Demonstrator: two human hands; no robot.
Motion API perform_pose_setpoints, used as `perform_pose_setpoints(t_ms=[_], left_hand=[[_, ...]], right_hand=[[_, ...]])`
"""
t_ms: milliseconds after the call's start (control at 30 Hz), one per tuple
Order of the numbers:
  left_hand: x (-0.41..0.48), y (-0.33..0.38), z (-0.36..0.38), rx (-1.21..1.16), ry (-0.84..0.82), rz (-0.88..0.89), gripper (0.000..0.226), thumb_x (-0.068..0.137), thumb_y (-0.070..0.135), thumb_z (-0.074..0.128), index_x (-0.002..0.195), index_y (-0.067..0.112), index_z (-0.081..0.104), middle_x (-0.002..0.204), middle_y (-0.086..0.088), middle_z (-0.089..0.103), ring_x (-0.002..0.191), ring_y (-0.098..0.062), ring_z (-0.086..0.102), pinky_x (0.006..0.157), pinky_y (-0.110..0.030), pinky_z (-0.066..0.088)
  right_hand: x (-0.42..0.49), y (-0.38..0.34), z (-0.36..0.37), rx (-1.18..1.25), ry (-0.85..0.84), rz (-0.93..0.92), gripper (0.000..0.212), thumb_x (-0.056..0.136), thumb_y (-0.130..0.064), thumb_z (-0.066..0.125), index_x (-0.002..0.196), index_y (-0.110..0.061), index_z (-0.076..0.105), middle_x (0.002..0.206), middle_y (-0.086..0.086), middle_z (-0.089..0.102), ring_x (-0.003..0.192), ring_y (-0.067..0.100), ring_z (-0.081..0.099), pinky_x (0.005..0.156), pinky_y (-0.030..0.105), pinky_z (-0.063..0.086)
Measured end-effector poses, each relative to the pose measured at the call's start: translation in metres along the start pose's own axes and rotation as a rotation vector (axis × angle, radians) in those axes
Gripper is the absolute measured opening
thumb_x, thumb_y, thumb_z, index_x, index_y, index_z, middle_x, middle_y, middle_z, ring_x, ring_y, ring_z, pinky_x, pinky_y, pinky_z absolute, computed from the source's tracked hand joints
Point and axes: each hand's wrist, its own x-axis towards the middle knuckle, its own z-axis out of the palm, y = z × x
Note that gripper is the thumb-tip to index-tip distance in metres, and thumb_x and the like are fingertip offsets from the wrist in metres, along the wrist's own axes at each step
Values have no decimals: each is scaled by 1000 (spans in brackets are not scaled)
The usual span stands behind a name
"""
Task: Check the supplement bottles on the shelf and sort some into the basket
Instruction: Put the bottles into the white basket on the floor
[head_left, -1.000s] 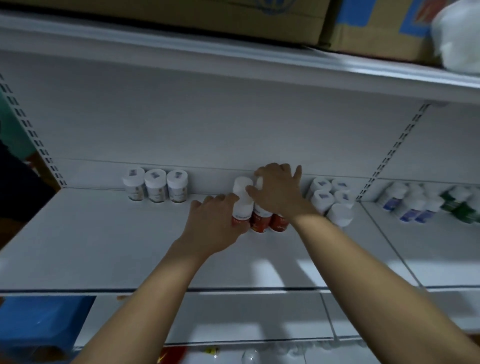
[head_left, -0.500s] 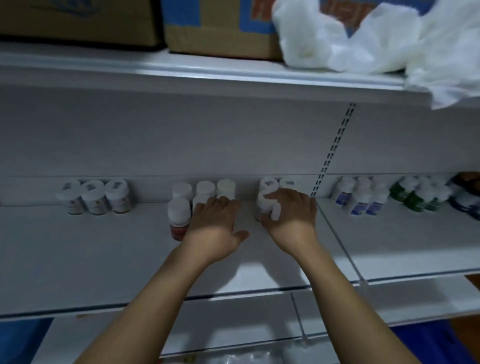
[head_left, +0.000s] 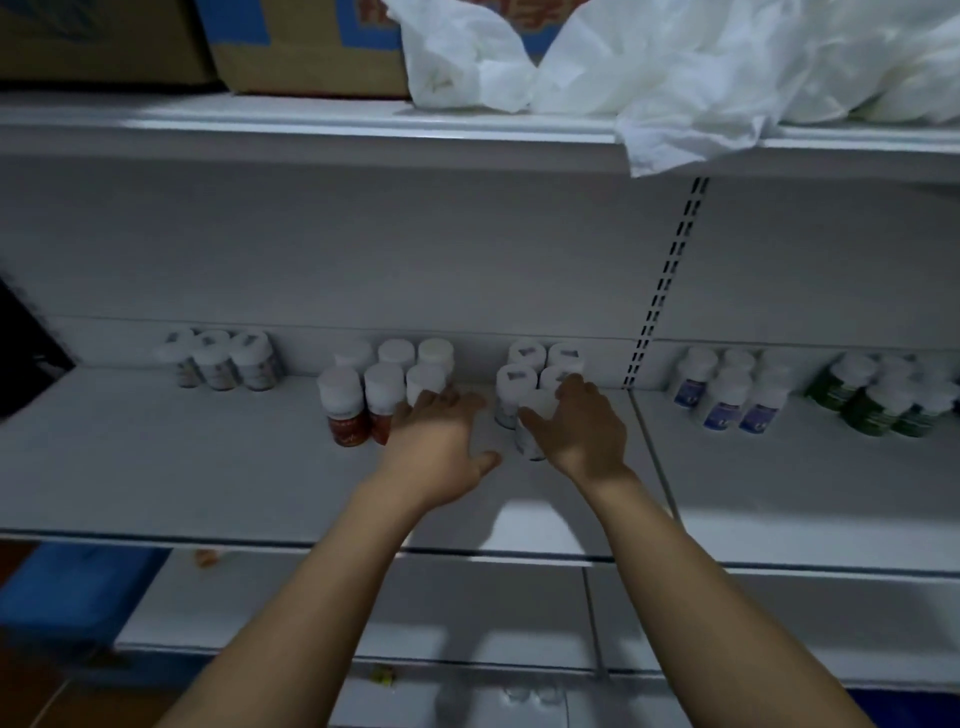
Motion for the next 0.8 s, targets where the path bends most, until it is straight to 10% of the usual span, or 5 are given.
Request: perform_pose_setpoints(t_ms=[367,800], left_hand=[[-29,15,10,-41,16,-118,64,83,57,62,137,28,43,143,2,45,135,-23,33,105,-41,29],[-67,69,14,-252,-3,-103,70,86,57,58,144,28,31,141,3,41,131,-20,37,103,-40,34]], right_hand=[[-6,7,10,178,41,56,69,85,-48,63,135,-8,38,132,13,52,113,33,57,86,38,47],[-77,48,-51,798,-195,71,19,84,-19,65,101,-24,70,99,8,70,80,20,68,62,34,58]])
